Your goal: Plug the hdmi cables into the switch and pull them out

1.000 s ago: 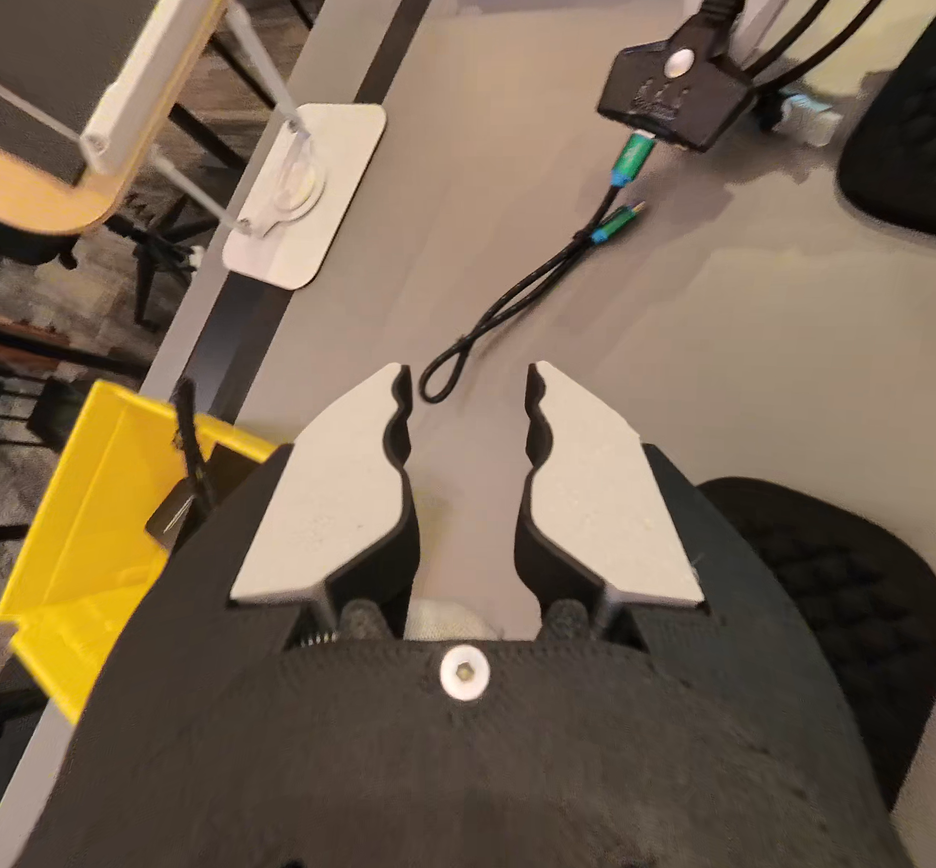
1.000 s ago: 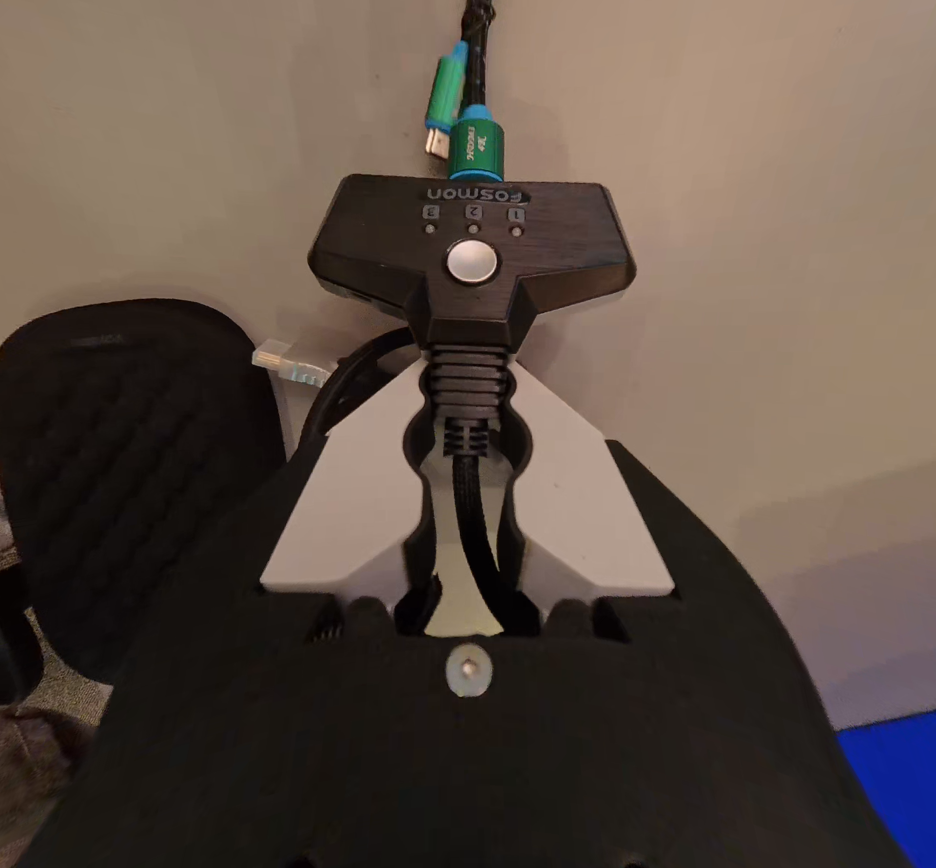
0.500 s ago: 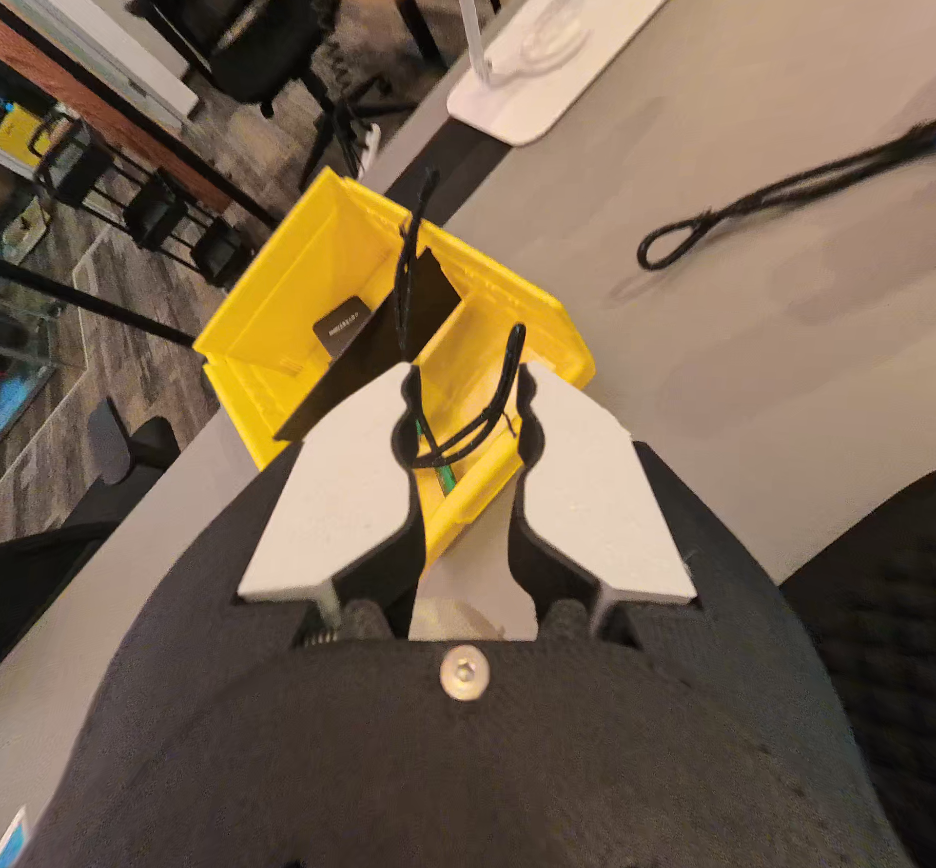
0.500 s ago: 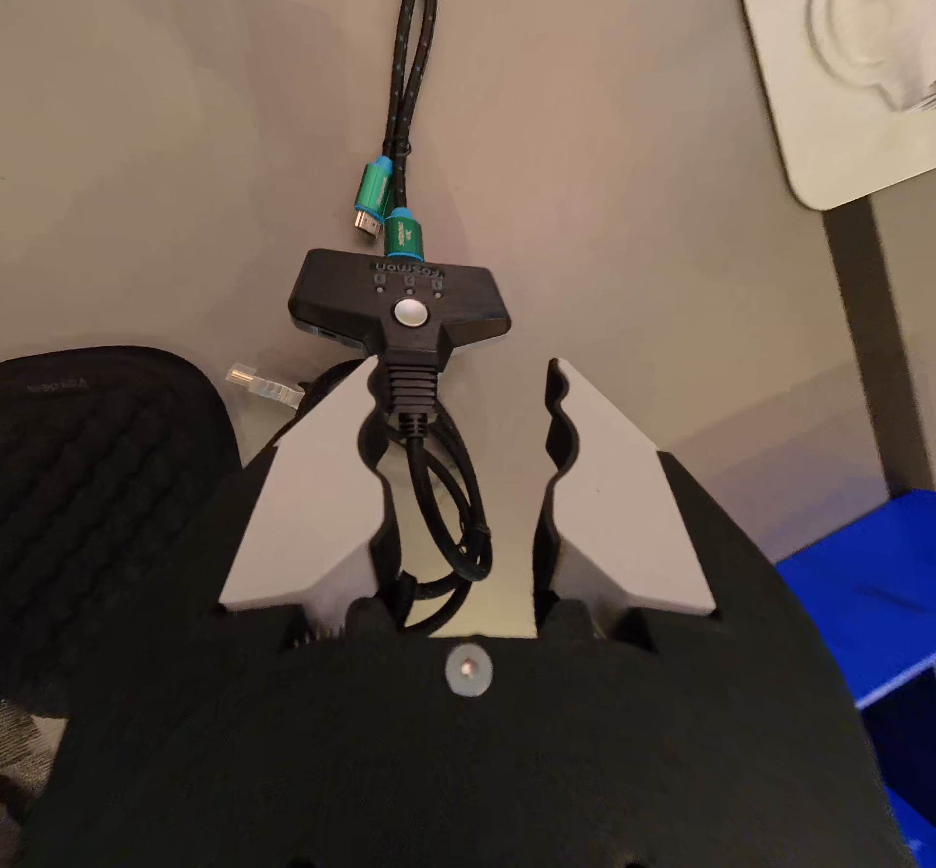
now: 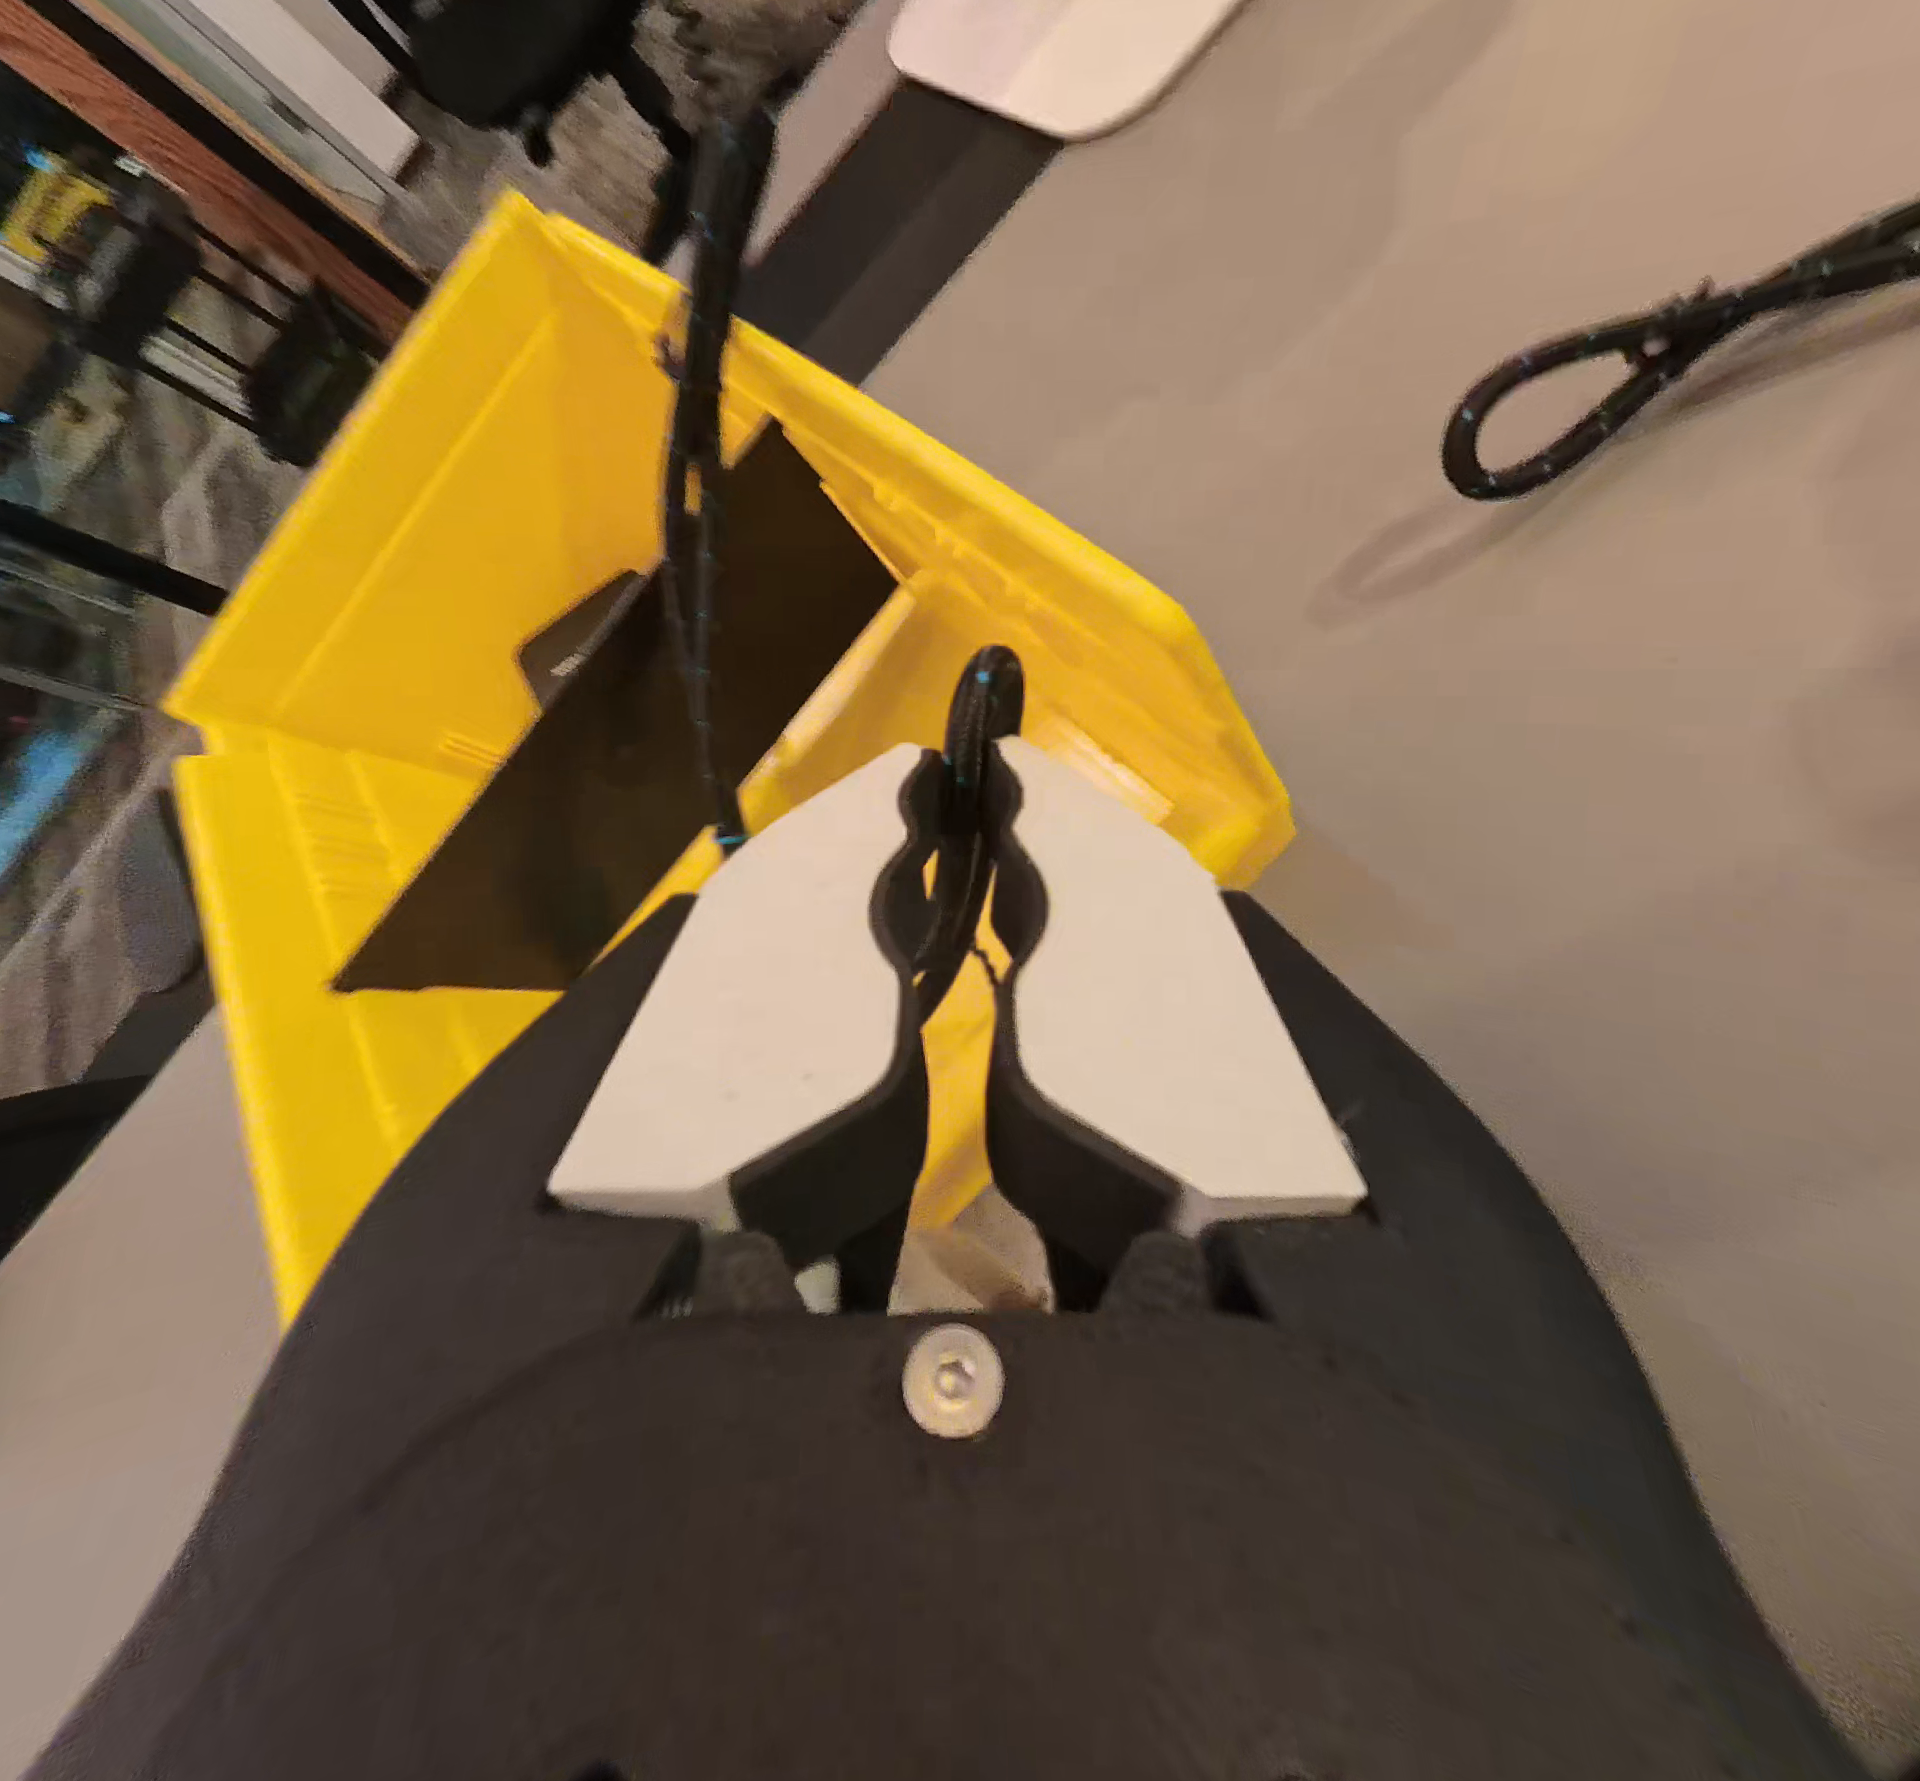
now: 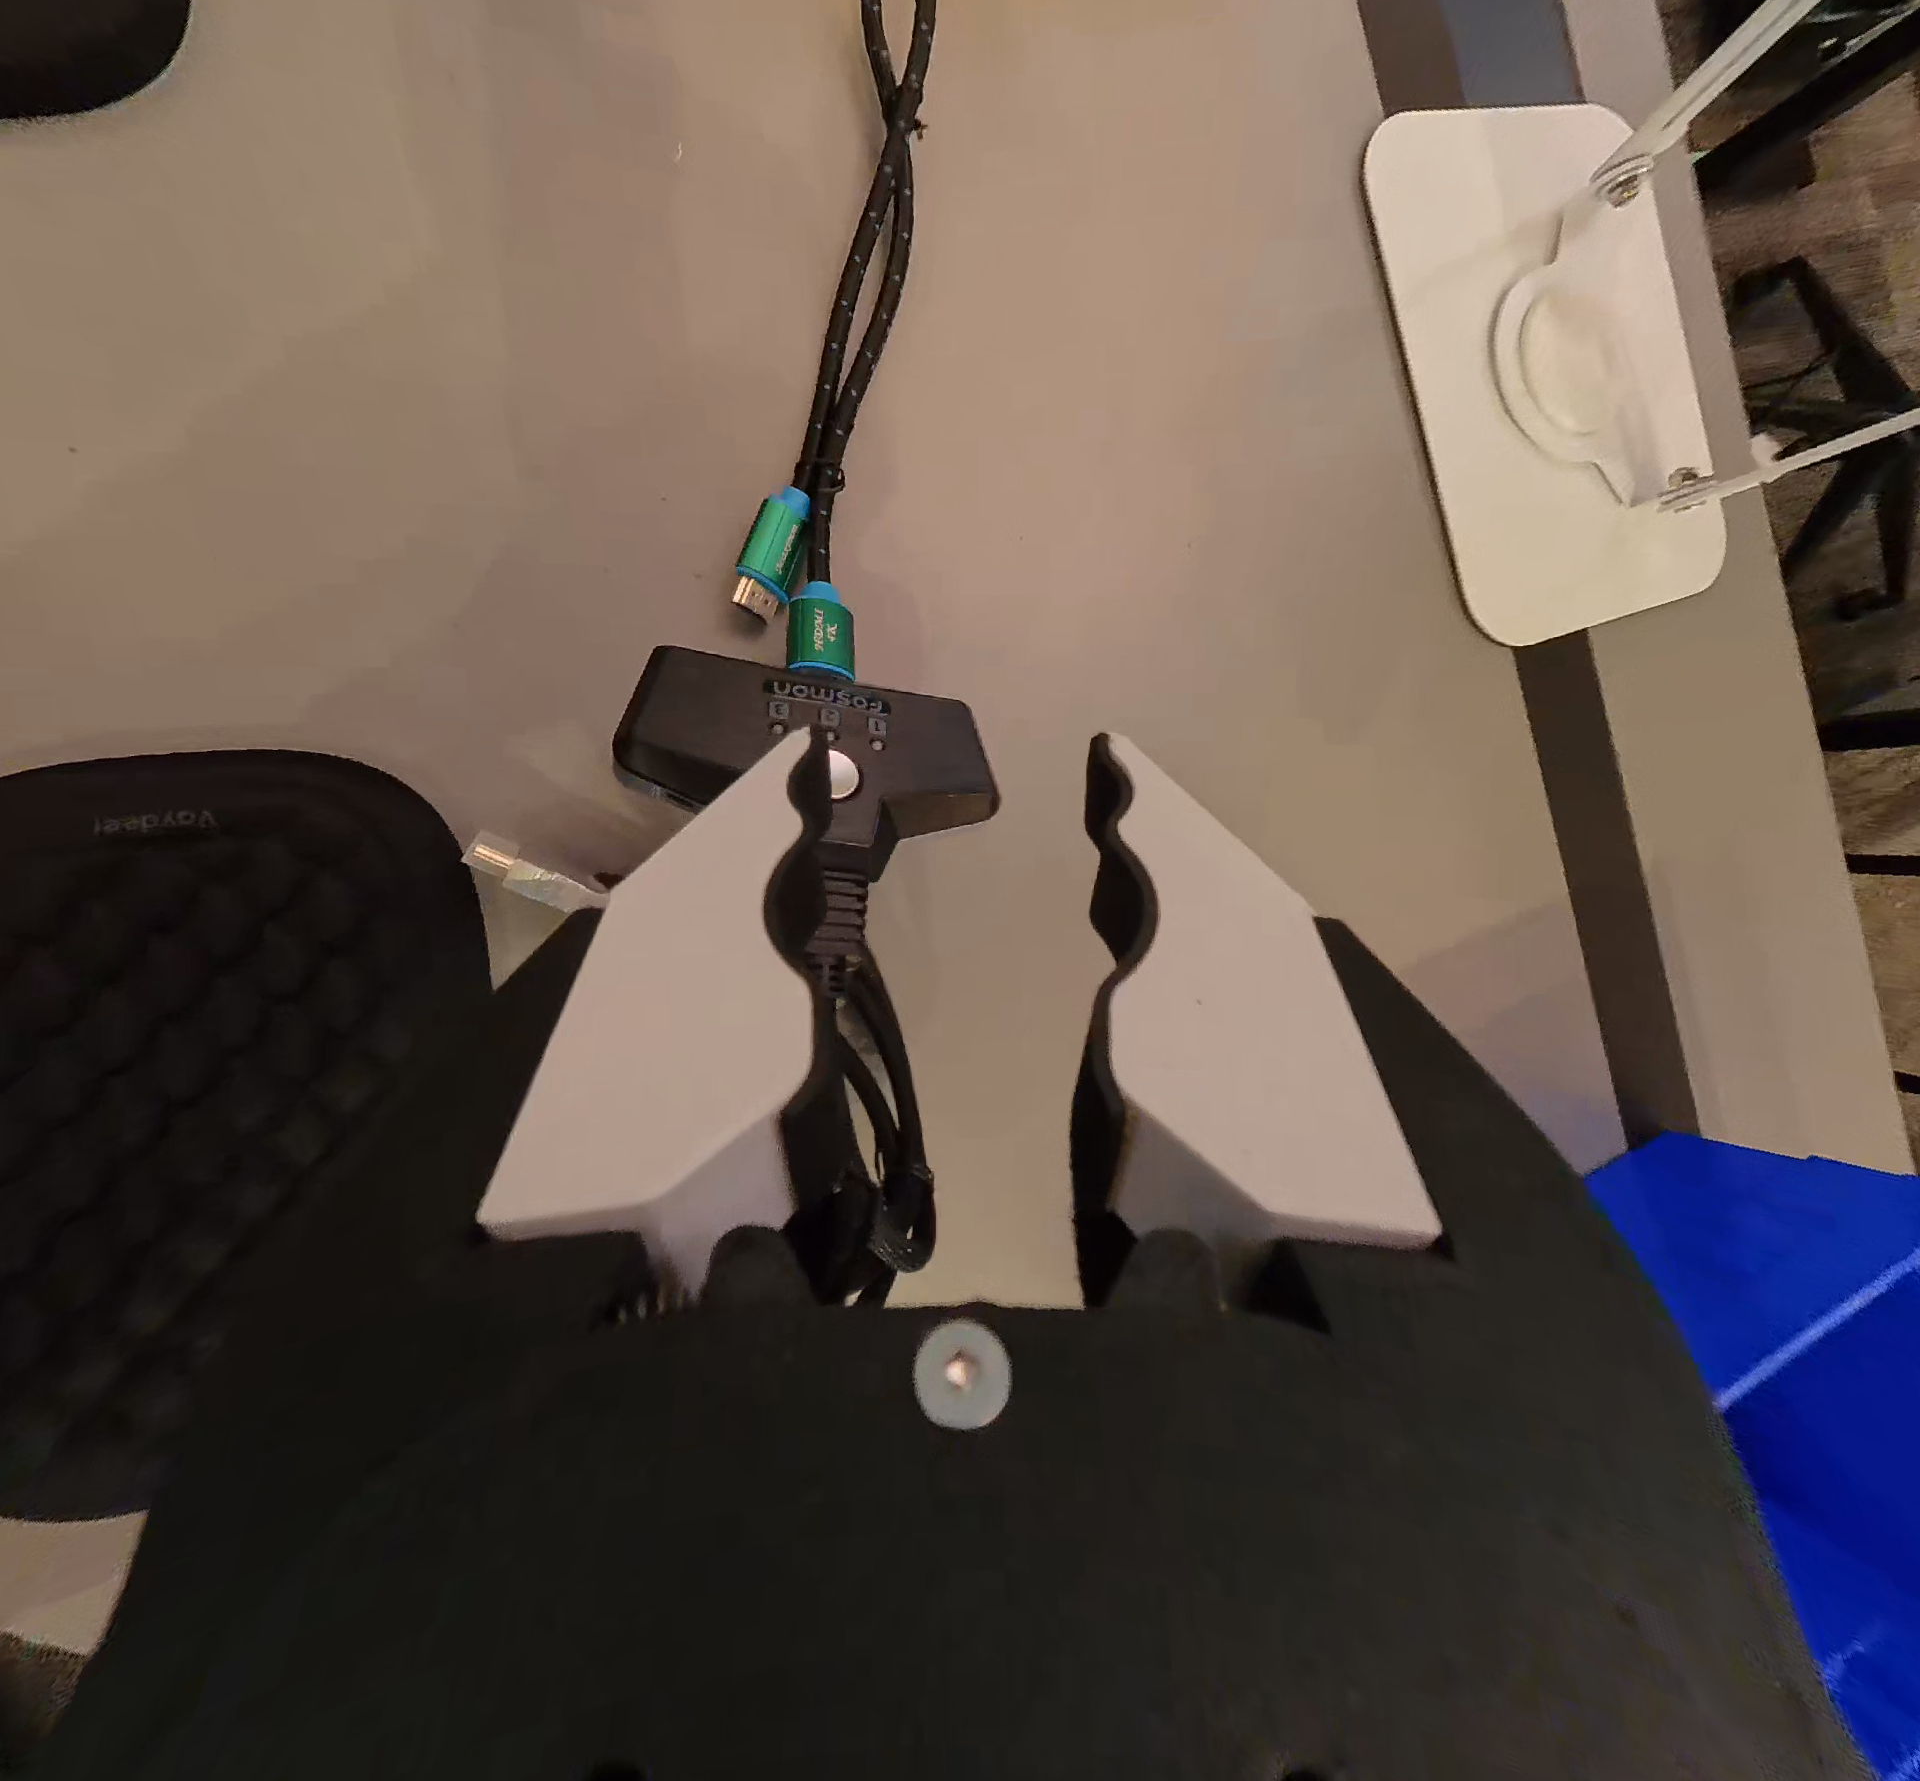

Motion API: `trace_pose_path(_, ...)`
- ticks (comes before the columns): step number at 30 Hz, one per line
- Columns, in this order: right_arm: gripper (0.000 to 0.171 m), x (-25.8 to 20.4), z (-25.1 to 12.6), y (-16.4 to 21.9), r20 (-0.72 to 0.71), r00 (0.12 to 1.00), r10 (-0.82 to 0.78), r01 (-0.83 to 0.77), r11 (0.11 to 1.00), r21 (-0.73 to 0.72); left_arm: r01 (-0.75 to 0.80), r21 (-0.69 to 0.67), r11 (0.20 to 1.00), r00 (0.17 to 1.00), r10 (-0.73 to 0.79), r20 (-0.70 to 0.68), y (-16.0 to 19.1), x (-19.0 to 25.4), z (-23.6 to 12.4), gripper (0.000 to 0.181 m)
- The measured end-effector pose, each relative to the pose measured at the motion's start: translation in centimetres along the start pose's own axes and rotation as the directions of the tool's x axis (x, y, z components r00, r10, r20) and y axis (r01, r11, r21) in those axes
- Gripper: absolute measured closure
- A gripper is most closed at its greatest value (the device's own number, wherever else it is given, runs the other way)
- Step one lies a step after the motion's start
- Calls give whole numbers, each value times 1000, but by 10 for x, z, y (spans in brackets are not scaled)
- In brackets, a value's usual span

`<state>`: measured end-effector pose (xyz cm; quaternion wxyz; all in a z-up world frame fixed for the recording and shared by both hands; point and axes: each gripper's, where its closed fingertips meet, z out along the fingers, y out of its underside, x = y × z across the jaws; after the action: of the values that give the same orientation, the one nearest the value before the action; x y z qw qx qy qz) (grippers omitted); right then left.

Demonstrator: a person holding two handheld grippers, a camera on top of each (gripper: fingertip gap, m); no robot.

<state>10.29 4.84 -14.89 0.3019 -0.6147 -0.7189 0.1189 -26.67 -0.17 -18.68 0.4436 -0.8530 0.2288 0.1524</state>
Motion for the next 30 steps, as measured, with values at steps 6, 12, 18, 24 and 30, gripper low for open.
trace_pose_path(6,125,13,-31,-45,-137,990,-29,53,984,172,204,304,930,977,-215,2,-61,-48,-72,174)
trace_pose_path(12,114,-14,-48,-131,-184,976,-117,183,898,400,278,608,744,960,-225,-165,-143,-43,-182,175)
trace_pose_path(18,88,-57,-26,-205,-304,926,-223,353,798,488,389,719,576,906,-100,-410,-199,11,-256,175)
trace_pose_path(24,81,-71,10,-231,-569,755,-326,559,773,299,524,701,483,803,-5,-596,-235,72,-288,174)
trace_pose_path(30,151,-69,10,-239,-714,631,-304,626,743,236,602,662,446,729,32,-684,-248,100,-299,174)
